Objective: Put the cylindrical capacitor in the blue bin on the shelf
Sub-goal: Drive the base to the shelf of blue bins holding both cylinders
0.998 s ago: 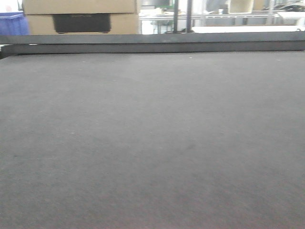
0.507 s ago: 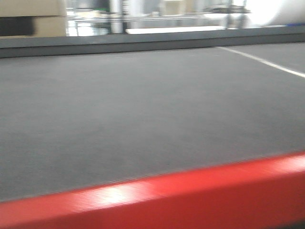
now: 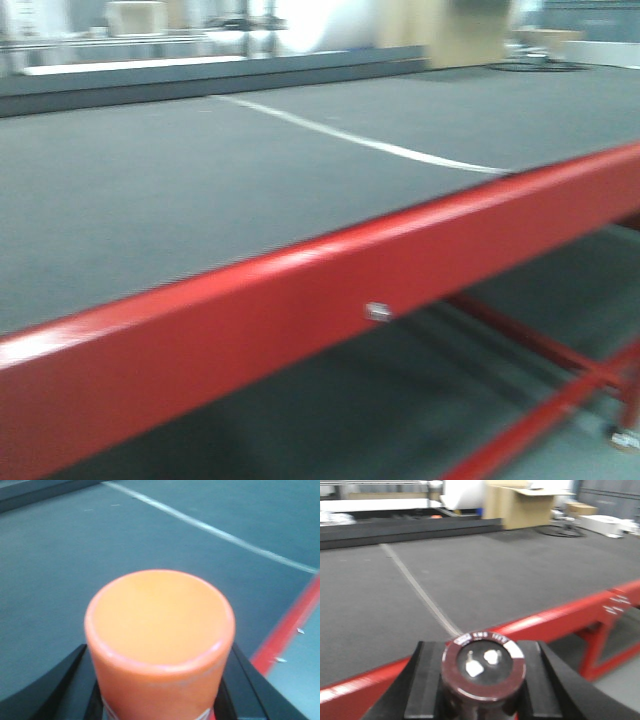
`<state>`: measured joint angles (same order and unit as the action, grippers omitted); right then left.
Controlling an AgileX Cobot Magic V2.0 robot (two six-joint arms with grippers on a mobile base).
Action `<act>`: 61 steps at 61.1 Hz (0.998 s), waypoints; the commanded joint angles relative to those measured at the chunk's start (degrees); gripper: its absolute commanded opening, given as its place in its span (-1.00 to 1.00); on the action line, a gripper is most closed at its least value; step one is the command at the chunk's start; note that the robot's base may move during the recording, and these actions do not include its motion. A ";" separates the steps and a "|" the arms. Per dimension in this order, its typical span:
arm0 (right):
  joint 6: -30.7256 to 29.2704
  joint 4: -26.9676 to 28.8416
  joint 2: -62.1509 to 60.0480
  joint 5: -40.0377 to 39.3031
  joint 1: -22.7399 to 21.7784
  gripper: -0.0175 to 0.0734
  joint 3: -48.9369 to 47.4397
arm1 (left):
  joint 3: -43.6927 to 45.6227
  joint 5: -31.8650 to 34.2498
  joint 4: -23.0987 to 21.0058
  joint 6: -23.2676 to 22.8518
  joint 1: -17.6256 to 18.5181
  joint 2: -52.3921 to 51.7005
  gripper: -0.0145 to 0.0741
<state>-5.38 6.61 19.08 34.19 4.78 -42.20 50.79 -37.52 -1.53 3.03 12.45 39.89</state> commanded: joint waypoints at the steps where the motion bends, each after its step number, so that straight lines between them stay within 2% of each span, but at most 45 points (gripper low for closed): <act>1: -0.03 -0.61 -0.19 -1.28 0.05 -0.90 -0.38 | 0.14 1.27 -0.31 -0.04 0.41 -0.32 -0.92; 61: -0.03 -0.61 -0.19 -1.28 0.05 -0.90 -0.38 | 0.14 1.27 -0.31 -0.04 0.41 -0.32 -0.92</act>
<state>-5.38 6.61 19.08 34.19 4.78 -42.20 50.79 -37.52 -1.53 3.03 12.45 39.89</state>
